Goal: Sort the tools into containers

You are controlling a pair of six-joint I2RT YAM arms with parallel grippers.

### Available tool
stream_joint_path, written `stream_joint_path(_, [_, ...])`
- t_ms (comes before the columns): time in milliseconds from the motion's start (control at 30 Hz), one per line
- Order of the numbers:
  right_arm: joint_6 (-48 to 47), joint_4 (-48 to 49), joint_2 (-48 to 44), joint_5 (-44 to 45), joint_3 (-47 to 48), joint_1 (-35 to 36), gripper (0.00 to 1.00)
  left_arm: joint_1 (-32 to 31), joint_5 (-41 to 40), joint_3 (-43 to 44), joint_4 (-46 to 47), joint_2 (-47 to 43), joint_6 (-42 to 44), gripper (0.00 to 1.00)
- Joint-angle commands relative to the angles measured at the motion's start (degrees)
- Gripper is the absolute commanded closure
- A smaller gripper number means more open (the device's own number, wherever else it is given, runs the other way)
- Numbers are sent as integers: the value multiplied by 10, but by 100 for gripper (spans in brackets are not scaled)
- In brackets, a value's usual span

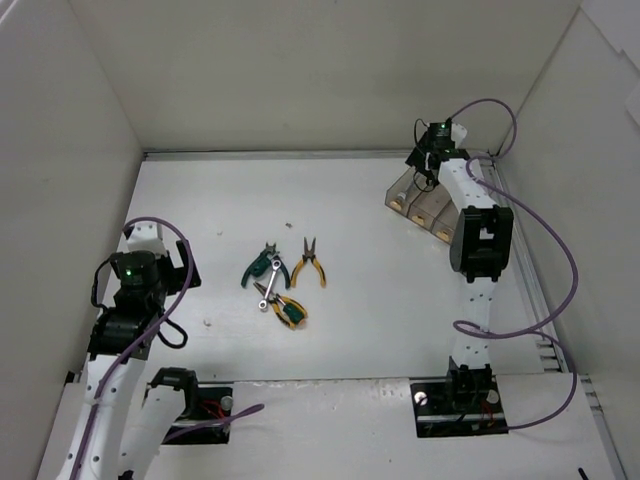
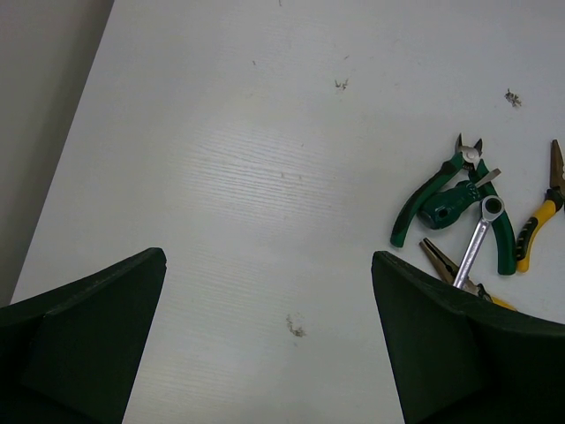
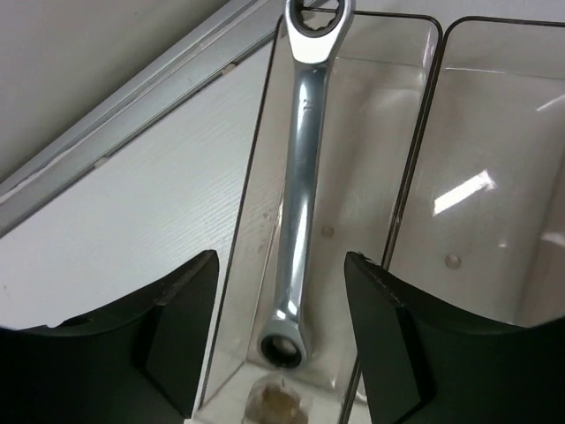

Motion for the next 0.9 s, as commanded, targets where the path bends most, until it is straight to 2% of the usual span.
stream_joint_path(0, [-42, 35, -126, 56, -26, 22, 44, -2, -2, 7, 25, 1, 7, 0])
stream_joint_path(67, [-63, 36, -157, 72, -41, 56, 39, -2, 0, 8, 25, -1, 7, 0])
stream_joint_path(300, [-86, 36, -260, 87, -148, 80, 39, -2, 7, 8, 28, -12, 7, 0])
stream_joint_path(667, [-88, 36, -441, 57, -352, 131, 43, -2, 66, 7, 35, -13, 15, 0])
stream_joint_path(867, [-104, 34, -522, 30, -441, 149, 50, -7, 123, 8, 40, 18, 24, 1])
